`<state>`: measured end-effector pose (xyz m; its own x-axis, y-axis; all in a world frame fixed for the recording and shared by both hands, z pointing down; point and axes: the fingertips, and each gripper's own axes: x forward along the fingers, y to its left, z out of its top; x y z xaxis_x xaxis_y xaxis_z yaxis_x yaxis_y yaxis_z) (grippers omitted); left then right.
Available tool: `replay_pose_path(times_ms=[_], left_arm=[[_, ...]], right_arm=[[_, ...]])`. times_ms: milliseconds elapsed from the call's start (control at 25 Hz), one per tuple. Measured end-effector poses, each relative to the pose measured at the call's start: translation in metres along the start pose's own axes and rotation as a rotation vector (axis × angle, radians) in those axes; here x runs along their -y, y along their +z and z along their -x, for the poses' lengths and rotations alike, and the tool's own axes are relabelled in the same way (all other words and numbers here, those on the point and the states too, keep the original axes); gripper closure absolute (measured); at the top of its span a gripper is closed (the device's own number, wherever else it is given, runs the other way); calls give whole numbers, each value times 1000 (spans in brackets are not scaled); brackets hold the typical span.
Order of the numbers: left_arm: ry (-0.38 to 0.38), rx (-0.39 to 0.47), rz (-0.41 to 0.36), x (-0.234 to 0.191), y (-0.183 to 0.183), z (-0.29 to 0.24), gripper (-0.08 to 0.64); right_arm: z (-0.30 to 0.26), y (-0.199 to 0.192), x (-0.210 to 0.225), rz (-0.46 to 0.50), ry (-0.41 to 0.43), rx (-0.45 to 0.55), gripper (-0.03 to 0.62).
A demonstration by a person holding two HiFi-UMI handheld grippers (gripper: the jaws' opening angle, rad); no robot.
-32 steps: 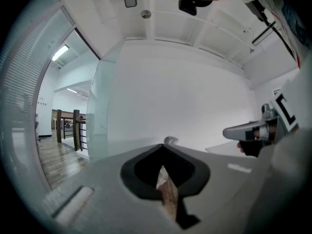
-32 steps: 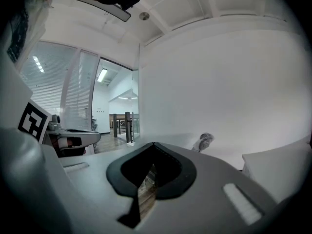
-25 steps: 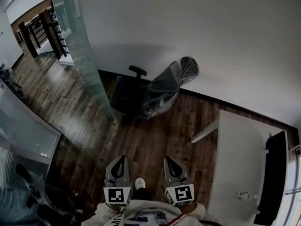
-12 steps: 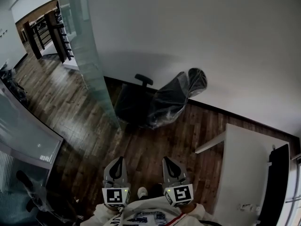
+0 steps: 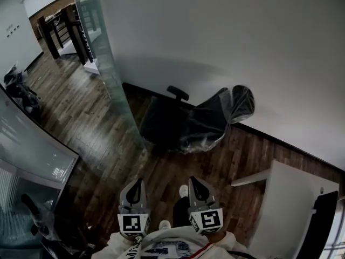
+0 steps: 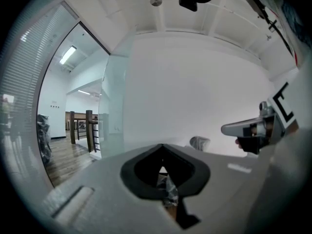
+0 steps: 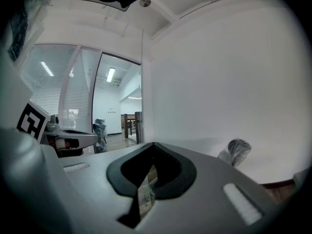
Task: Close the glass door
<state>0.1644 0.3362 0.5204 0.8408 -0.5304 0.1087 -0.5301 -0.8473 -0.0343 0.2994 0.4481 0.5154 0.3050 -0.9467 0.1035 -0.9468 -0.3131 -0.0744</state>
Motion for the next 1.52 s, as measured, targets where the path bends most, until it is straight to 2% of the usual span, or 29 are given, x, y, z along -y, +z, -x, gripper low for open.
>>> replay_pose_path(times_ms=[240, 400, 600, 800, 1080, 1320, 1520], left_arm=[[53, -27, -1, 3, 29, -66, 557], [87, -28, -19, 6, 41, -105, 557], [137, -39, -44, 7, 46, -142, 557], [218, -53, -29, 5, 47, -172, 557], [361, -86, -20, -26, 39, -160, 557], [490, -80, 17, -81, 30, -148, 557], [540, -63, 77, -127, 25, -147, 557]], right_arm=[[-63, 18, 36, 12, 85, 1, 586], [-98, 21, 53, -14, 151, -5, 586], [-136, 28, 71, -48, 232, 0, 586], [-170, 21, 86, -51, 324, -14, 586], [-203, 19, 70, -51, 445, -22, 586], [-242, 28, 30, -10, 556, -15, 586], [-274, 27, -9, 10, 604, -55, 586]])
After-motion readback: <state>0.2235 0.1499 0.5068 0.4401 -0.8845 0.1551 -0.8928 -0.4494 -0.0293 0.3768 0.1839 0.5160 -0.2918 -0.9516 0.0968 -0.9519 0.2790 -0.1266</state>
